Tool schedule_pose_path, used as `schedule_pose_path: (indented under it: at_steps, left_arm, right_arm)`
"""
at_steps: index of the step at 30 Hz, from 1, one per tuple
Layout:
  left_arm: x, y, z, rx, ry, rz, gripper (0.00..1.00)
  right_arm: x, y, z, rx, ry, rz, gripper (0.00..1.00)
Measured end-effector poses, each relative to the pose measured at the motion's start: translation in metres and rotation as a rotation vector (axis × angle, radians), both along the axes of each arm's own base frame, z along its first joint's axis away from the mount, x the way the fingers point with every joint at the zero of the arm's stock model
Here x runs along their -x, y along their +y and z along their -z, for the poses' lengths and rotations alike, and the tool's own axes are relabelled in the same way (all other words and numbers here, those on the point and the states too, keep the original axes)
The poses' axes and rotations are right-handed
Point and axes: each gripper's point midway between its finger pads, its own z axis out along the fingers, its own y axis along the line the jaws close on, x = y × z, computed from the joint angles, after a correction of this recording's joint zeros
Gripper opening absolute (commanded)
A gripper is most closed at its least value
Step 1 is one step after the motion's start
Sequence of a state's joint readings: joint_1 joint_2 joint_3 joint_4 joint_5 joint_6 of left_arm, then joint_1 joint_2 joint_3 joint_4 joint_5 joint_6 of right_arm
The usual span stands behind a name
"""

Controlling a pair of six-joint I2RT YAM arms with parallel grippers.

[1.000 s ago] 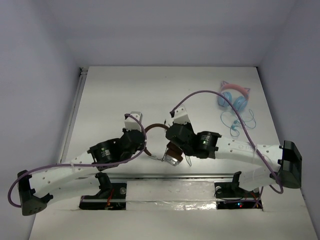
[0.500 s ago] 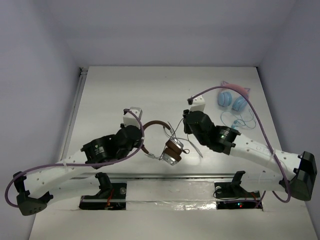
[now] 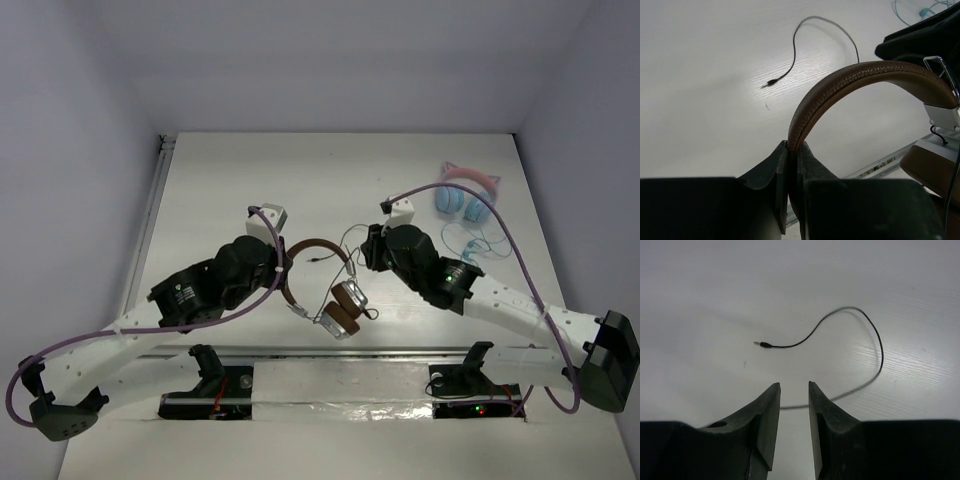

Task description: Wrap the headphones

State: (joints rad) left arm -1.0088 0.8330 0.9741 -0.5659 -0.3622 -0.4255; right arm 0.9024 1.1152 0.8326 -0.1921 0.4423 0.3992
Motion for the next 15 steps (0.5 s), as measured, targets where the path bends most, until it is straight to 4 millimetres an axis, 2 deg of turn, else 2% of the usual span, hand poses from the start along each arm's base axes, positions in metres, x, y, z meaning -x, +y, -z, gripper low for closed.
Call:
schedule_pose_path:
  at_steps: [4,8,10,11,12,15]
  left_arm:
    - [0.001,-0.004,-0.016,0.02,-0.013,0.028,0.0]
    - [-0.004,-0.007,-0.039,0.044,-0.046,0.03,0.0]
    - [-0.005,-0.008,-0.049,0.056,-0.06,0.03,0.0]
    - [-0.006,-0.009,-0.054,0.061,-0.067,0.033,0.0]
    - [-0.006,-0.01,-0.06,0.065,-0.075,0.035,0.0]
    - [-0.008,-0.011,-0.075,0.086,-0.096,0.037,0.0]
  right_arm:
    - [0.001,0.012,-0.001,-0.061,-0.023,-0.055,0.37]
    - [0.005,0.013,0.0,-0.128,-0.056,-0.096,0.36]
    - [0.005,0.011,0.002,-0.163,-0.065,-0.115,0.26]
    - [0.004,0.009,0.003,-0.173,-0.066,-0.119,0.03]
    - [0.003,0.008,0.003,-0.184,-0.065,-0.125,0.0]
    - [0.0,0.008,-0.004,-0.228,-0.077,-0.132,0.0]
